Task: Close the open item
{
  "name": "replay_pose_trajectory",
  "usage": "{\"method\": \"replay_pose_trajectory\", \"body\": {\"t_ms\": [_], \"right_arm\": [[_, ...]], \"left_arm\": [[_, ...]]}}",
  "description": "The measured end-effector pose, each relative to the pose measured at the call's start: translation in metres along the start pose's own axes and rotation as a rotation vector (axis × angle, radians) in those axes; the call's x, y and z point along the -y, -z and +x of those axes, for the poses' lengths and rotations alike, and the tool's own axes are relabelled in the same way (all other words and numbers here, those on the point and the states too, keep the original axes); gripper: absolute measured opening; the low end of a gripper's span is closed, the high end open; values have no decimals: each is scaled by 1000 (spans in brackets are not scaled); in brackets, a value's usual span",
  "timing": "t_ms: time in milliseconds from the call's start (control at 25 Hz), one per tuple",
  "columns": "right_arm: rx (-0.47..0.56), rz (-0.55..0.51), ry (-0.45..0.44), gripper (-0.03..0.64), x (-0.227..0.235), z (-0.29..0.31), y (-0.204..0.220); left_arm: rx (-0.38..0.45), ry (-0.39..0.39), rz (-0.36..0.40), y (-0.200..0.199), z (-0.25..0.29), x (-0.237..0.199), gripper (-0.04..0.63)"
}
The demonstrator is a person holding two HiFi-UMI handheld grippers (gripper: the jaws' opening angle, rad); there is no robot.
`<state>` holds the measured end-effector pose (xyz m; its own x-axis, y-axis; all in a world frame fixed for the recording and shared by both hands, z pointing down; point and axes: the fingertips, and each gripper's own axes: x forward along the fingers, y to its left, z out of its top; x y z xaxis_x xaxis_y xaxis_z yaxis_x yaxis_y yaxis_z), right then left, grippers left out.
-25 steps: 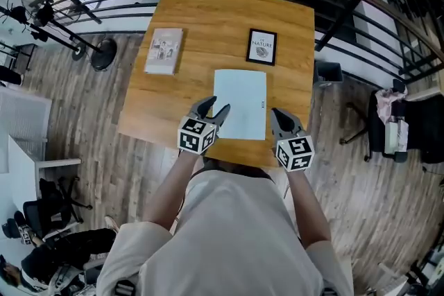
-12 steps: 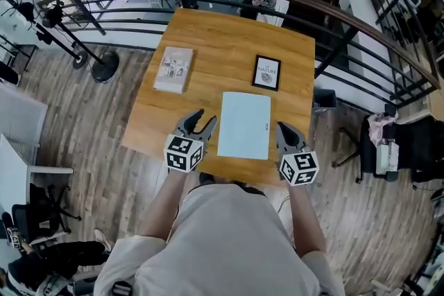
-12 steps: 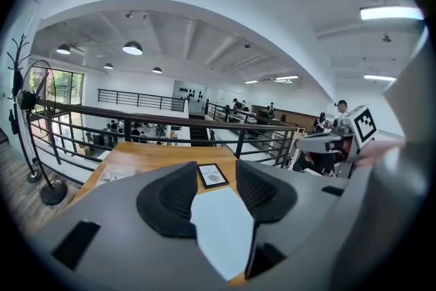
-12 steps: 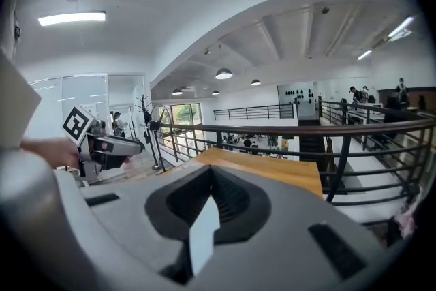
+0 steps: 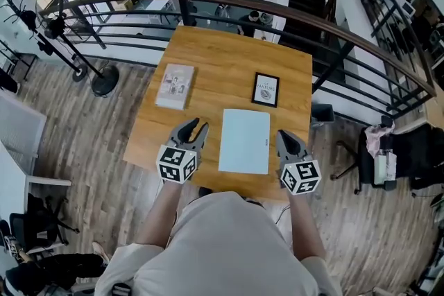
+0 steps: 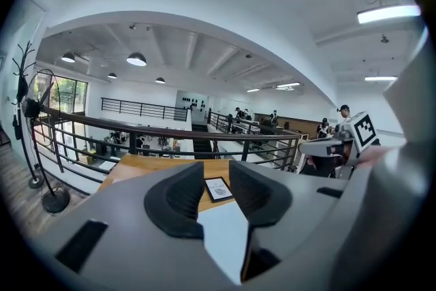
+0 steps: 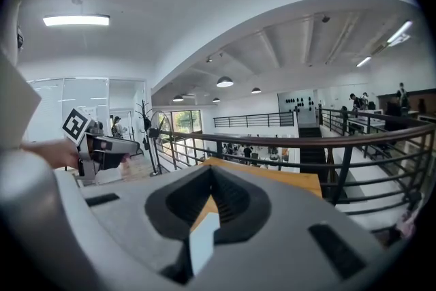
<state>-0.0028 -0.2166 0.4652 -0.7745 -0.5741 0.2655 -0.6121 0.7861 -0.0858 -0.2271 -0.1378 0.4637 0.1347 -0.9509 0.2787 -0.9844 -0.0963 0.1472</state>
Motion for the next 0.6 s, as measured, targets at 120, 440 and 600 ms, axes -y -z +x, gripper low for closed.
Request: {"method": "replay_pose_trajectory", "body": {"t_ms": [120,440,600], "right_arm": [[11,0,4,3,2,0,-7],[33,-24,-5,3,-1,2,-19],[58,-41,0,3,0,3,-29]], "left_arm": [[13,-4,8,-7,-2,-3,87],[47,4,19,-19,-5,-10,23],[61,3,19,-23,-4,-13,-5]]}}
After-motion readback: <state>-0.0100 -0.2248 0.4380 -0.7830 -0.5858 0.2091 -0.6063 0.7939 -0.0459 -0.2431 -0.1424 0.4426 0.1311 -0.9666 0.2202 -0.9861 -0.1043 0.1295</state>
